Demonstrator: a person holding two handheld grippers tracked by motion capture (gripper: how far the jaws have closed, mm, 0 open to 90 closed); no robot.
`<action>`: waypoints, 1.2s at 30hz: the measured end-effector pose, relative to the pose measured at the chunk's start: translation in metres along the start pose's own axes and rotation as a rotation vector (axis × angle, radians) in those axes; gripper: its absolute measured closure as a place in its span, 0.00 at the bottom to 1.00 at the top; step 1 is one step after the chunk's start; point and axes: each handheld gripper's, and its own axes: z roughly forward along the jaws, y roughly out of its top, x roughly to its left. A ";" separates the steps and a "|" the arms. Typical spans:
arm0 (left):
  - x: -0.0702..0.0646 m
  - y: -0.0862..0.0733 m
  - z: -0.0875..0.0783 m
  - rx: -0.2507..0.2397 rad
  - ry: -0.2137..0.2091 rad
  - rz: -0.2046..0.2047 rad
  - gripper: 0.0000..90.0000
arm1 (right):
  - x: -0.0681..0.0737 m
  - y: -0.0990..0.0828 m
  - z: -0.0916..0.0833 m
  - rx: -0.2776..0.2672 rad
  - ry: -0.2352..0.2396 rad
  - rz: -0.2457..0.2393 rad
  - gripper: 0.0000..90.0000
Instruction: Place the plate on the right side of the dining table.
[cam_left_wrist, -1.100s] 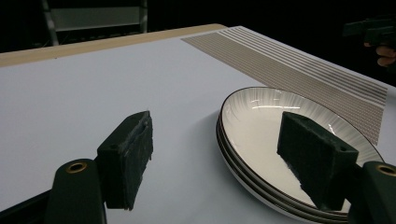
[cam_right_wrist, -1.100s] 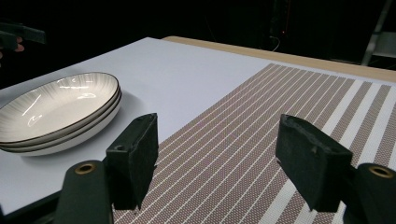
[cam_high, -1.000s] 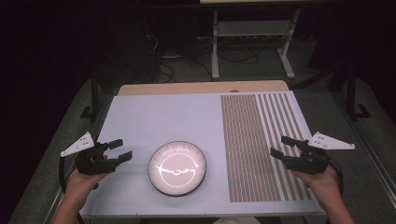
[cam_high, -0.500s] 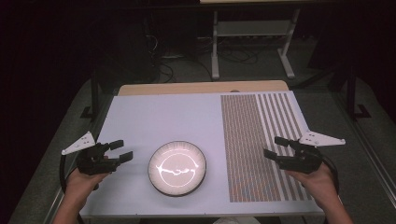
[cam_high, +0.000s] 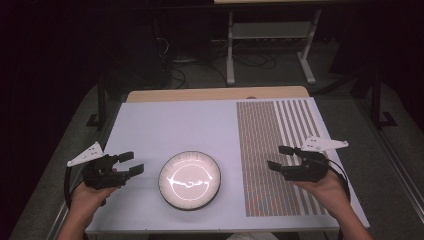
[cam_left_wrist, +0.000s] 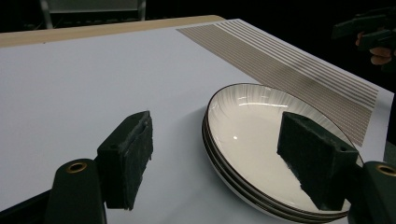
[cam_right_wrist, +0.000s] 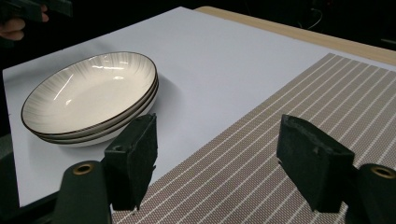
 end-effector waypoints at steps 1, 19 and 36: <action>0.000 0.000 0.000 0.002 0.000 -0.001 0.29 | 0.001 0.002 0.002 0.006 0.002 0.000 0.32; -0.007 0.001 0.005 0.036 -0.001 -0.015 0.29 | 0.028 0.020 0.040 0.098 0.078 -0.052 0.37; -0.012 0.002 0.015 0.079 -0.006 0.004 0.29 | 0.060 0.020 0.074 0.191 0.194 -0.083 0.49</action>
